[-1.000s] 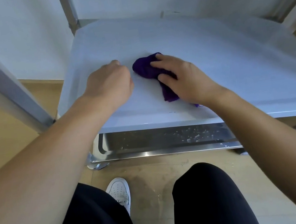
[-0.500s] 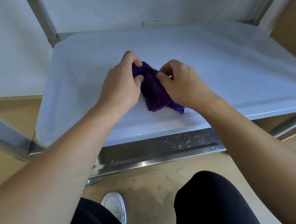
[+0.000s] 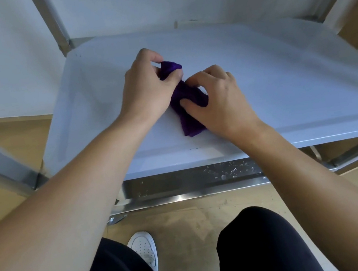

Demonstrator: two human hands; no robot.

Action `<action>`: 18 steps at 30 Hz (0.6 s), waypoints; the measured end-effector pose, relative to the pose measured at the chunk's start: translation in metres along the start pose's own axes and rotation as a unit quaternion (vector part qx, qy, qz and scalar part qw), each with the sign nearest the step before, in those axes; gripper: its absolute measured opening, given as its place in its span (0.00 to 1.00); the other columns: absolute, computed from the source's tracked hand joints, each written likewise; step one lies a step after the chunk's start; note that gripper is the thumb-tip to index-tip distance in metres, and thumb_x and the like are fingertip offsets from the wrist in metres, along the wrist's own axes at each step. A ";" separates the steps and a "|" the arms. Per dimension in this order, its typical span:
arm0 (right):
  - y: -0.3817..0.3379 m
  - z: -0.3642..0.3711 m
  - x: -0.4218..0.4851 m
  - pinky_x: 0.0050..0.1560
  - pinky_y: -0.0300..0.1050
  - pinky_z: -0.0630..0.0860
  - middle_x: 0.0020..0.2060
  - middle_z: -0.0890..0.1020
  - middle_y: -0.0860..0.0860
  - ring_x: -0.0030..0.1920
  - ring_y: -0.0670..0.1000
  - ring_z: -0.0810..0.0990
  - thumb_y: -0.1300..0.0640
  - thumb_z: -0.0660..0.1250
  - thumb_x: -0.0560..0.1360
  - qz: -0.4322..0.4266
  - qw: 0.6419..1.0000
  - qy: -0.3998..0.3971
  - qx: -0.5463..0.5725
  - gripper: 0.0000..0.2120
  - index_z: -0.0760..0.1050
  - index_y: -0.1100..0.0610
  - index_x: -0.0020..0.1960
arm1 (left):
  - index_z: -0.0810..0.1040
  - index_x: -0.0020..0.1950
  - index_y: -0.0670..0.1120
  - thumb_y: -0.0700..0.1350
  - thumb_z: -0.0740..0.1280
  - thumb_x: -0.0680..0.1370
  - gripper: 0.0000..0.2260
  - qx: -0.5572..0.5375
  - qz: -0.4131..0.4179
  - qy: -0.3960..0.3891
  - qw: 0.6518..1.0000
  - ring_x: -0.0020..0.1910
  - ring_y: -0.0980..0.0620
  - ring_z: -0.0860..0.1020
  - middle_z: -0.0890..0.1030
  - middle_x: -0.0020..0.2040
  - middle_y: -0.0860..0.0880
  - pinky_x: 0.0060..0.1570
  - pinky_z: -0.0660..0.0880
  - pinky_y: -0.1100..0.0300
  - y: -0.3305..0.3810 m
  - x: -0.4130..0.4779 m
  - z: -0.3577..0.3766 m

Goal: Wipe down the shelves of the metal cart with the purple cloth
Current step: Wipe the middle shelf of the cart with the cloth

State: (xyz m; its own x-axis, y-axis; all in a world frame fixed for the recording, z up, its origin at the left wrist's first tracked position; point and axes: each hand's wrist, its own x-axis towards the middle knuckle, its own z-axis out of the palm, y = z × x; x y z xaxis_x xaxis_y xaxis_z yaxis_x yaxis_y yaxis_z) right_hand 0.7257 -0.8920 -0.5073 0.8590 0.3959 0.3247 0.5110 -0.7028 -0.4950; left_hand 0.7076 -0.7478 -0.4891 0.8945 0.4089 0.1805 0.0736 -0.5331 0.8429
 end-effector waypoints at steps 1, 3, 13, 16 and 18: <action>-0.001 0.000 0.000 0.58 0.46 0.70 0.52 0.76 0.53 0.54 0.57 0.74 0.50 0.70 0.72 0.001 1.000 -0.003 0.004 0.16 0.78 0.55 0.58 | 0.74 0.62 0.48 0.52 0.70 0.75 0.18 0.007 0.007 -0.003 1.000 0.46 0.56 0.78 0.80 0.49 0.55 0.40 0.69 0.72 0.000 0.001 0.000; -0.005 -0.001 -0.001 0.58 0.49 0.70 0.48 0.74 0.50 0.53 0.55 0.75 0.45 0.70 0.72 0.013 1.000 -0.015 0.002 0.20 0.76 0.55 0.59 | 0.75 0.62 0.48 0.50 0.70 0.75 0.16 0.008 0.022 -0.019 1.000 0.47 0.55 0.78 0.81 0.51 0.55 0.45 0.73 0.68 0.000 0.001 0.000; -0.009 -0.011 0.002 0.50 0.46 0.77 0.50 0.79 0.50 0.51 0.50 0.78 0.43 0.70 0.70 0.121 0.982 -0.108 0.095 0.23 0.69 0.51 0.60 | 0.78 0.50 0.35 0.51 0.73 0.70 0.20 0.009 -0.080 -0.122 0.989 0.46 0.38 0.82 0.82 0.47 0.35 0.52 0.79 0.43 -0.007 -0.014 -0.018; -0.014 -0.022 -0.002 0.45 0.45 0.79 0.45 0.78 0.46 0.47 0.47 0.79 0.45 0.72 0.69 0.117 0.978 -0.099 0.143 0.24 0.70 0.49 0.61 | 0.74 0.55 0.44 0.47 0.69 0.76 0.11 0.008 -0.071 -0.108 0.992 0.47 0.43 0.81 0.80 0.48 0.43 0.52 0.79 0.46 -0.004 -0.021 -0.019; -0.015 -0.027 -0.004 0.41 0.41 0.78 0.43 0.78 0.47 0.45 0.46 0.79 0.45 0.72 0.71 0.107 0.974 -0.093 0.175 0.19 0.72 0.48 0.59 | 0.71 0.57 0.46 0.45 0.66 0.78 0.09 0.039 -0.040 -0.094 0.994 0.41 0.49 0.78 0.77 0.44 0.48 0.40 0.75 0.55 -0.002 -0.024 -0.019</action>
State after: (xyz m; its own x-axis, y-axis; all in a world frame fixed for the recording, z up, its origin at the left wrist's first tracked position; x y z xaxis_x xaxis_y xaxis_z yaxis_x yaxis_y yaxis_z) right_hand 0.7134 -0.8993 -0.4796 0.9210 0.3865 0.0480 0.2719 -0.5498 -0.7898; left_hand 0.6781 -0.7427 -0.4856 0.9502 0.3114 0.0105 0.1757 -0.5635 0.8072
